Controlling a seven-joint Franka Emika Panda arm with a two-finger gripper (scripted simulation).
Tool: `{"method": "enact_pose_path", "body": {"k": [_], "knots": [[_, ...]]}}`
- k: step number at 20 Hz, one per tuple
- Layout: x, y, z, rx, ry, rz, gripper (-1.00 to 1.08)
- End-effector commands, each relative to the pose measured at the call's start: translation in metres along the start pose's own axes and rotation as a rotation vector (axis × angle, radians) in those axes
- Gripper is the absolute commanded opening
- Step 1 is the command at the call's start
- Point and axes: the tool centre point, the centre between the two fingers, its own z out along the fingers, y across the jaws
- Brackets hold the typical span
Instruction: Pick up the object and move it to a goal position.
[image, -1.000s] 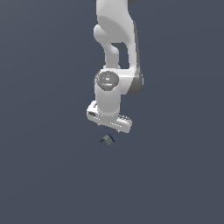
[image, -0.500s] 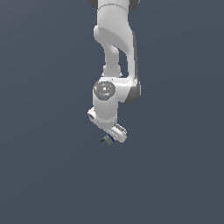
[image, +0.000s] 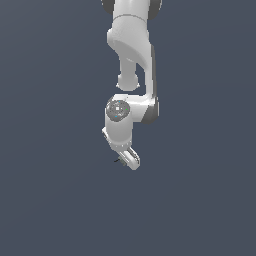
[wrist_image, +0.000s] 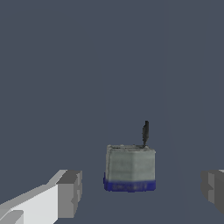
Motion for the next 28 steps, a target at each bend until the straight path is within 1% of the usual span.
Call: {"method": "enact_pose_path", "body": {"k": [1,5,11,20,25,26,28], "knots": [[0.002,0.0,0.003,0.001,0.001,0.032,1.0],[0.003,-0.001,0.005,0.002,0.002,0.058,1.0],[0.002,-0.001,0.009,0.002,0.002,0.056,1.0],[0.002,0.0,0.049,0.002,0.002,0.06,1.0],[0.003,0.0,0.056,0.002,0.002,0.061,1.0],[0.003,0.0,0.056,0.002,0.002,0.061,-1.0],[0.003,0.0,0.056,0.002,0.002,0.061,-1.0]]}}
